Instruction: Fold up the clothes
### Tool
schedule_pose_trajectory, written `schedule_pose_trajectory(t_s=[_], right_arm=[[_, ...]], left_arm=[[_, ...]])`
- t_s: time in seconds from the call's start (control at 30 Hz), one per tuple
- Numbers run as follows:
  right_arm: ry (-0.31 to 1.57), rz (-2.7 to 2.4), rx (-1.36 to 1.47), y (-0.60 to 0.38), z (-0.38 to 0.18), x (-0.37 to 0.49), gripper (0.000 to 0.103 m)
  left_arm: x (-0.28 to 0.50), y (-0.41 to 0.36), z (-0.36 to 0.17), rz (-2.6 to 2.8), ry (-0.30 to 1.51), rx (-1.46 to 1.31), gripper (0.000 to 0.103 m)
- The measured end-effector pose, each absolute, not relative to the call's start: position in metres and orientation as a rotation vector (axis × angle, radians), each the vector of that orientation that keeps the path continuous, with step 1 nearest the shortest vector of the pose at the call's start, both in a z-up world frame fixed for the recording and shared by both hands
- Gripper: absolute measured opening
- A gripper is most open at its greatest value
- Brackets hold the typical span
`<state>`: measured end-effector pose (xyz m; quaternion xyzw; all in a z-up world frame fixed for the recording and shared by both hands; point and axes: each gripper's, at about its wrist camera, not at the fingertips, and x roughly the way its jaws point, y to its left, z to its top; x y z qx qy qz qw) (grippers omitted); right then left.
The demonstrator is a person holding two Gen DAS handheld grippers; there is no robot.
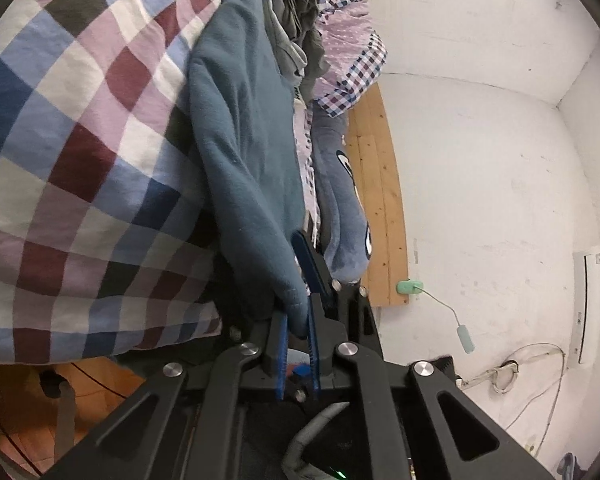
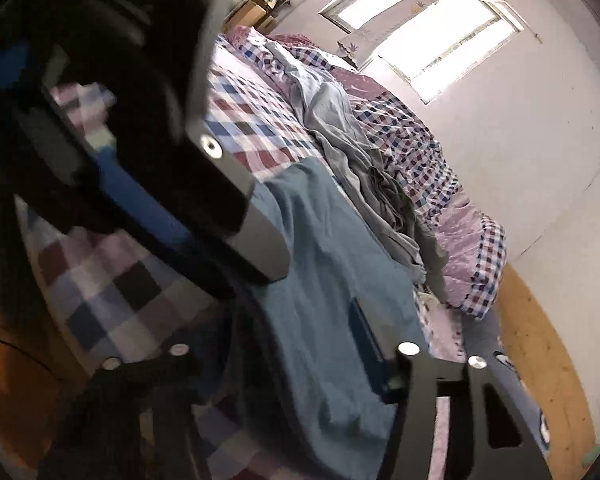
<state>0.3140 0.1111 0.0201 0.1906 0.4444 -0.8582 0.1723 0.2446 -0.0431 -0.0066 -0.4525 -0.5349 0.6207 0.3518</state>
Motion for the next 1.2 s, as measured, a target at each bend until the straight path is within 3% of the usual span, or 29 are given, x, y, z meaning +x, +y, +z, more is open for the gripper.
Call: schedule_pose_trajectory(t_s=[0.27, 0.43, 0.47, 0.6, 0.63, 0.7, 0.73, 0.77, 0.87, 1.2], right_arm=[[1.291, -2.443, 0.510, 0.107, 0.015, 0.292, 0.039], [1.270, -2.413, 0.564, 0.104, 0.010, 0.280, 0.026], [1.259, -2.407, 0.573, 0.104, 0.010, 0.279, 0.015], [1.191, -2.409, 0.607, 0.107, 0.014, 0.273, 0.009], [1.169, -2.413, 0.616, 0.108, 0.016, 0.272, 0.008], [1.111, -2.427, 0.636, 0.112, 0.021, 0.267, 0.008], [1.082, -2.435, 0.643, 0.114, 0.023, 0.265, 0.008], [1.060, -2.443, 0.645, 0.116, 0.026, 0.263, 0.007], [1.011, -2.461, 0.643, 0.122, 0.034, 0.259, 0.007], [0.811, -2.496, 0.648, 0.134, 0.065, 0.273, 0.007]], left_arm=[[0.239, -0.040, -0.005, 1.567, -1.403, -1.142, 0.007], [0.236, -0.042, -0.009, 1.569, -1.414, -1.141, 0.007], [0.236, -0.042, -0.009, 1.569, -1.416, -1.141, 0.007], [0.241, -0.051, -0.010, 1.581, -1.421, -1.117, 0.007], [0.241, -0.053, -0.010, 1.586, -1.427, -1.119, 0.012], [0.240, -0.057, -0.010, 1.603, -1.439, -1.119, 0.035], [0.238, -0.059, -0.009, 1.623, -1.447, -1.108, 0.055], [0.236, -0.062, -0.007, 1.644, -1.454, -1.096, 0.064], [0.231, -0.072, -0.003, 1.713, -1.462, -1.075, 0.073], [0.178, -0.073, -0.002, 1.869, -1.354, -1.164, 0.074]])
